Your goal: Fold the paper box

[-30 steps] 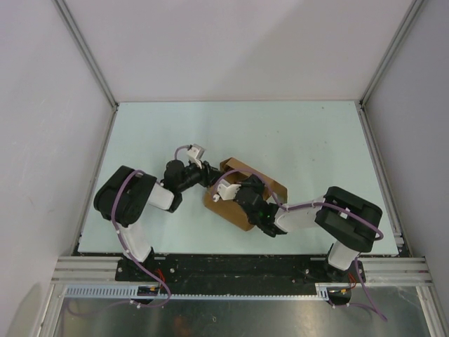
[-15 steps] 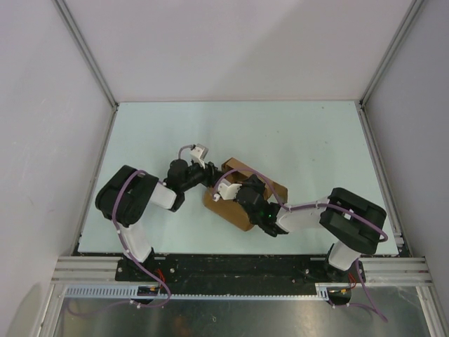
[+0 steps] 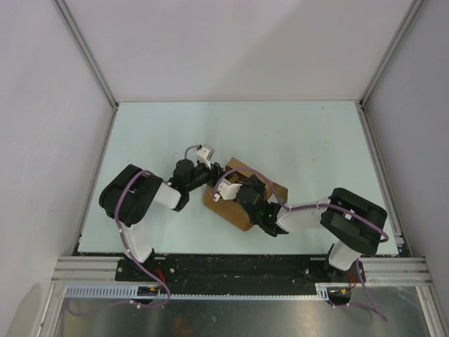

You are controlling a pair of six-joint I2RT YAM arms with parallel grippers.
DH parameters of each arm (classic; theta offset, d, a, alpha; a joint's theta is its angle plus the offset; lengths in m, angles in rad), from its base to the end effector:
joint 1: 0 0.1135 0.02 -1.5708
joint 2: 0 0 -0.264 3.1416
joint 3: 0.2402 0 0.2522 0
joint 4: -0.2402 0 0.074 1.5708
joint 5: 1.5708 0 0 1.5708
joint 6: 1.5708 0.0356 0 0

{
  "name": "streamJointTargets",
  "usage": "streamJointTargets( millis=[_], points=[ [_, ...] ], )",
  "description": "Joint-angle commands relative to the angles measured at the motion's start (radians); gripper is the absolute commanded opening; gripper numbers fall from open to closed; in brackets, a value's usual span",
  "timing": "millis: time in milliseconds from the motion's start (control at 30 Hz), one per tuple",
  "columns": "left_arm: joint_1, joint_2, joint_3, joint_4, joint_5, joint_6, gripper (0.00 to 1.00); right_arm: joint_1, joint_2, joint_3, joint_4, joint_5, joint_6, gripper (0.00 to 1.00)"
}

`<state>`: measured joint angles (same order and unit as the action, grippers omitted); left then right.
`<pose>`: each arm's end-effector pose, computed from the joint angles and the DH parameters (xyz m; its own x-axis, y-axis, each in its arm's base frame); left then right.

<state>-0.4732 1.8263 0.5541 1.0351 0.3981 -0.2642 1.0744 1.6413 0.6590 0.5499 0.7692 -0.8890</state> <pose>0.2785 -0.1581 0.1274 -0.3991 -0.0661 -0.9145 0.6747 0.6542 -0.3417 0.1717 0.2651 0.1647 0.1312 -0.9291 -0.3459 -0.3635 0.2795 -0.8887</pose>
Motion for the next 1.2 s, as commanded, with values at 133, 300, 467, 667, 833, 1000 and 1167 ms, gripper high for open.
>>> streamJointTargets(
  millis=[133, 300, 467, 667, 833, 1000, 1167],
  points=[
    [-0.030, -0.016, 0.007, 0.042, -0.137, -0.024, 0.61, 0.027, 0.008, -0.002, -0.061, -0.107, 0.085, 0.00],
    [-0.030, -0.045, -0.028, 0.043, -0.183, -0.014, 0.62, 0.024, 0.017, -0.002, -0.051, -0.090, 0.082, 0.00],
    [-0.025, -0.061, -0.048, 0.043, -0.196, -0.007, 0.63, 0.025, 0.012, -0.002, -0.051, -0.079, 0.081, 0.00],
    [-0.010, -0.079, -0.059, 0.043, -0.165, 0.006, 0.63, 0.024, 0.008, -0.002, -0.056, -0.084, 0.081, 0.00],
    [0.019, -0.090, -0.068, 0.043, -0.134, 0.003, 0.64, 0.025, 0.006, -0.002, -0.061, -0.084, 0.081, 0.00],
    [0.034, -0.090, -0.065, 0.043, -0.111, -0.001, 0.64, 0.025, 0.008, -0.002, -0.061, -0.084, 0.078, 0.00],
    [0.050, -0.088, -0.060, 0.043, -0.076, 0.003, 0.64, 0.030, 0.002, -0.002, -0.057, -0.077, 0.074, 0.01]
  ],
)
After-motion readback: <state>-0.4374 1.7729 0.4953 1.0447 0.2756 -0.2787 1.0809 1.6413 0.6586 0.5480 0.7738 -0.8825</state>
